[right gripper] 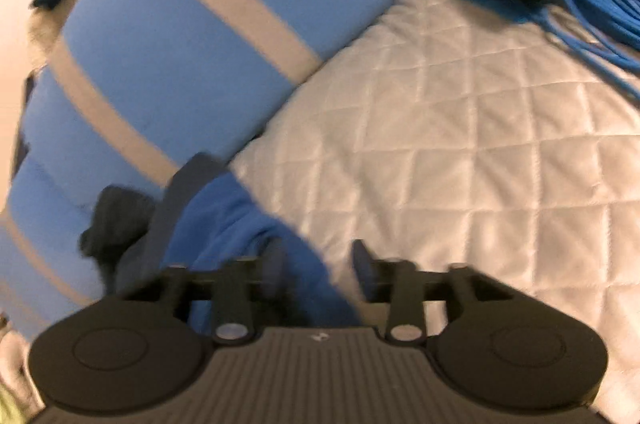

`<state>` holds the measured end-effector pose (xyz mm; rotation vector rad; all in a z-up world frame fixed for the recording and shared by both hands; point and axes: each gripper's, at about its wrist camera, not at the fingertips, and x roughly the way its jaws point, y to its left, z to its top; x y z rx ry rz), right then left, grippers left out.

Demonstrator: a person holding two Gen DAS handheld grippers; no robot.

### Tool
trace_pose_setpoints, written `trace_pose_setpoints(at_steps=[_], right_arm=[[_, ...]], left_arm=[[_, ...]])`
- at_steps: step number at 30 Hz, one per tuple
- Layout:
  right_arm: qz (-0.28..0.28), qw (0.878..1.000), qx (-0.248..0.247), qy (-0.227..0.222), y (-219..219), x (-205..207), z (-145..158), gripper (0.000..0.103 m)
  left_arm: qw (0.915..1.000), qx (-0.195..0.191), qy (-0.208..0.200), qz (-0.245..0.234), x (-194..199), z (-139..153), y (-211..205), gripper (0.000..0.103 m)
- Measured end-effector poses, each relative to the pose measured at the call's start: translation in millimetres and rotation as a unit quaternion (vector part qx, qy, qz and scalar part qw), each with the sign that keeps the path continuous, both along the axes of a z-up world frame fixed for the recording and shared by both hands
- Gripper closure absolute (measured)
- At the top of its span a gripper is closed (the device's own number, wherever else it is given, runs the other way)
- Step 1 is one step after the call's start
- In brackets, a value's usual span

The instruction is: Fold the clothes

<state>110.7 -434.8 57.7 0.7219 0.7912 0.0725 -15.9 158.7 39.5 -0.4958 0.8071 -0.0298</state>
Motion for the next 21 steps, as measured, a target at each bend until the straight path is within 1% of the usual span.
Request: trace_pose_setpoints(at_steps=[1, 2, 4, 8, 9, 10, 12, 15, 16, 17, 19, 20, 21], right_arm=[[0.012, 1.000, -0.004, -0.009, 5.2, -1.8, 3.6, 0.037], [0.021, 0.999, -0.018, -0.022, 10.8, -3.5, 7.9, 0.032], [0.038, 0.997, -0.055, -0.050, 22.2, -6.9, 17.1, 0.027], [0.057, 0.990, -0.108, -0.069, 38.8, -10.8, 24.1, 0.026], [0.061, 0.989, -0.115, -0.069, 40.7, -11.7, 24.3, 0.026], [0.063, 0.988, -0.119, -0.069, 41.8, -12.6, 23.9, 0.026], [0.063, 0.987, -0.129, -0.071, 43.2, -12.9, 23.7, 0.025], [0.052, 0.985, -0.143, -0.081, 42.0, -13.2, 25.2, 0.024], [0.048, 0.984, -0.147, -0.085, 42.4, -13.0, 25.8, 0.024], [0.049, 0.984, -0.147, -0.092, 43.2, -13.1, 26.6, 0.027], [0.062, 0.982, -0.142, -0.108, 46.5, -13.8, 28.7, 0.032], [0.070, 0.981, -0.141, -0.114, 49.2, -13.9, 29.6, 0.041], [0.080, 0.979, -0.143, -0.118, 53.6, -13.4, 30.5, 0.044]], left_arm=[[0.9999, 0.005, -0.011, 0.011, -3.8, 3.7, 0.1, 0.070], [0.9994, 0.011, -0.024, 0.025, -8.5, 7.9, 0.2, 0.067], [0.9978, 0.026, -0.047, 0.039, -15.0, 14.8, -3.2, 0.063], [0.9952, 0.056, -0.060, 0.054, -18.4, 23.0, -11.3, 0.061], [0.9942, 0.062, -0.063, 0.061, -19.3, 25.0, -12.9, 0.061], [0.9922, 0.072, -0.069, 0.074, -21.6, 27.8, -14.1, 0.061], [0.9853, 0.093, -0.099, 0.103, -28.1, 35.9, -13.5, 0.060], [0.9776, 0.089, -0.153, 0.114, -33.5, 46.4, -10.5, 0.052], [0.9771, 0.083, -0.165, 0.106, -33.2, 48.7, -11.2, 0.052], [0.9783, 0.077, -0.170, 0.090, -32.5, 49.8, -14.3, 0.052], [0.9827, 0.063, -0.169, 0.044, -27.0, 50.2, -23.4, 0.052], [0.9847, 0.056, -0.164, 0.018, -23.5, 49.8, -29.1, 0.052], [0.9866, 0.051, -0.155, -0.008, -19.4, 48.7, -36.0, 0.052]])
